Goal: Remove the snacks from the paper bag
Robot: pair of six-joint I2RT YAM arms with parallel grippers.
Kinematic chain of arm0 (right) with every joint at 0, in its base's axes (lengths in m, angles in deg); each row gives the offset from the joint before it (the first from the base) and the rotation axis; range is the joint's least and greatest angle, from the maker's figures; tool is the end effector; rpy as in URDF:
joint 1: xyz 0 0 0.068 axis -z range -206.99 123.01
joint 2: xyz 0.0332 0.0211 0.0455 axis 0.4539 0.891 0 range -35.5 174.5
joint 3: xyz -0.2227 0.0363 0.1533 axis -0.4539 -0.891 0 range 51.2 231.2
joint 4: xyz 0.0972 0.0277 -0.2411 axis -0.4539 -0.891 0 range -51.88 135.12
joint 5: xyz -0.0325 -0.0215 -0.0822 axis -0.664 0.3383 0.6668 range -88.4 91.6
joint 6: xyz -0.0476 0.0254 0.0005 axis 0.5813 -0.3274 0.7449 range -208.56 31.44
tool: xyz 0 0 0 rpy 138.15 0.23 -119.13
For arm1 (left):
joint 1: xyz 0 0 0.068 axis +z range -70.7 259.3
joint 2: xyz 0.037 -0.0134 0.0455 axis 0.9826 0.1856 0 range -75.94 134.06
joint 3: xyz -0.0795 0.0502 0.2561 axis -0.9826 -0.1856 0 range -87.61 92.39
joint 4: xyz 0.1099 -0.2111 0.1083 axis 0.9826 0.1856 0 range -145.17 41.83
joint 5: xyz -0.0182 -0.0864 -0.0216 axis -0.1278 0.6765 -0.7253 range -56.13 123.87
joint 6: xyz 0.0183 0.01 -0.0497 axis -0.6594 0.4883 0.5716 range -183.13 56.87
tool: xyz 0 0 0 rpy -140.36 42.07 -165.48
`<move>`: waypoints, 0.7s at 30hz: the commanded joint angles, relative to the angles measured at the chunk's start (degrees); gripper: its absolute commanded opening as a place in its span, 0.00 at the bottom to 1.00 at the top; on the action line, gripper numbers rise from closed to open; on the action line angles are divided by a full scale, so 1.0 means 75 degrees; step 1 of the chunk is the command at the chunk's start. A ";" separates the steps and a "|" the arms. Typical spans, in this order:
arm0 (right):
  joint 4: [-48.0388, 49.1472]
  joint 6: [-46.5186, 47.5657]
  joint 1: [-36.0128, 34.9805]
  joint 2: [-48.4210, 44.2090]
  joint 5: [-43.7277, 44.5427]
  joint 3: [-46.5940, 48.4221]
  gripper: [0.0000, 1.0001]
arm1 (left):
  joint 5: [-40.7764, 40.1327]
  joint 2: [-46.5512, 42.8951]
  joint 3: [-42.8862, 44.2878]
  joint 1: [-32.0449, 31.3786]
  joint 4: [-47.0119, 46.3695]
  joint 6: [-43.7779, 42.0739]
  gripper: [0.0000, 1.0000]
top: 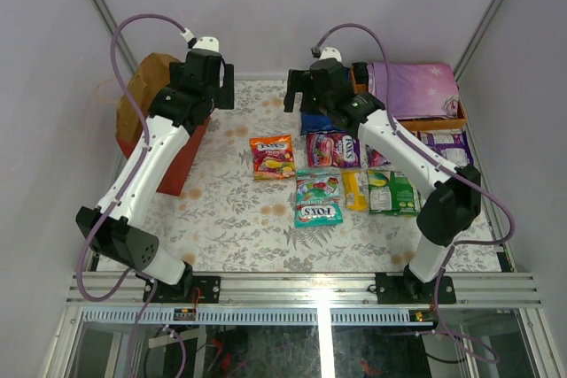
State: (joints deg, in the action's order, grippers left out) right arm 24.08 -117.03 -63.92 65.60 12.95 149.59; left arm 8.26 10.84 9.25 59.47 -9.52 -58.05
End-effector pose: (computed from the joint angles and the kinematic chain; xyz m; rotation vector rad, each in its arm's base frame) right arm 0.3384 0.2456 0.3770 -0.0183 2.0176 0.5412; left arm 0.3084 -0.0949 0.4173 0.0263 2.1319 0.2352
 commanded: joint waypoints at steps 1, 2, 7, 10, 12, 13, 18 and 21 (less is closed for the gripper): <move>0.0433 -0.0013 0.0166 -0.0519 -0.0352 -0.0223 0.99 | -0.1069 0.0318 0.0390 0.0123 0.0019 -0.0104 0.91; 0.0444 -0.0013 0.0200 -0.0564 -0.0389 -0.0277 0.99 | -0.1052 0.0469 0.0494 0.0197 0.0126 -0.0101 0.91; 0.0529 -0.0107 0.0371 -0.0725 -0.0576 -0.0423 1.00 | -0.0232 0.1529 0.1248 0.0978 0.0852 -0.0089 0.91; 0.0570 -0.0141 0.0420 -0.0730 -0.0654 -0.0495 0.99 | 0.0461 0.2089 0.1770 0.1356 0.1104 -0.0148 0.88; 0.0598 -0.0171 0.0441 -0.0730 -0.0690 -0.0497 0.99 | 0.1030 0.2314 0.1978 0.1519 0.1248 -0.0120 0.88; 0.0601 -0.0176 0.0452 -0.0830 -0.0712 -0.0497 0.99 | 0.1260 0.2422 0.2069 0.1575 0.1334 -0.0101 0.87; 0.0596 -0.0211 0.0488 -0.1001 -0.0764 -0.0681 1.00 | 0.1589 0.2770 0.2046 0.1616 0.1601 -0.0040 0.78; 0.0616 -0.0222 0.0511 -0.1034 -0.0743 -0.0742 0.99 | 0.1361 0.2837 0.1924 0.1622 0.1604 0.0012 0.61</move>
State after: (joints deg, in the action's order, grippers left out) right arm 26.20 -118.21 -60.62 60.49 7.95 144.61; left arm 17.44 31.93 23.05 71.84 0.97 -57.86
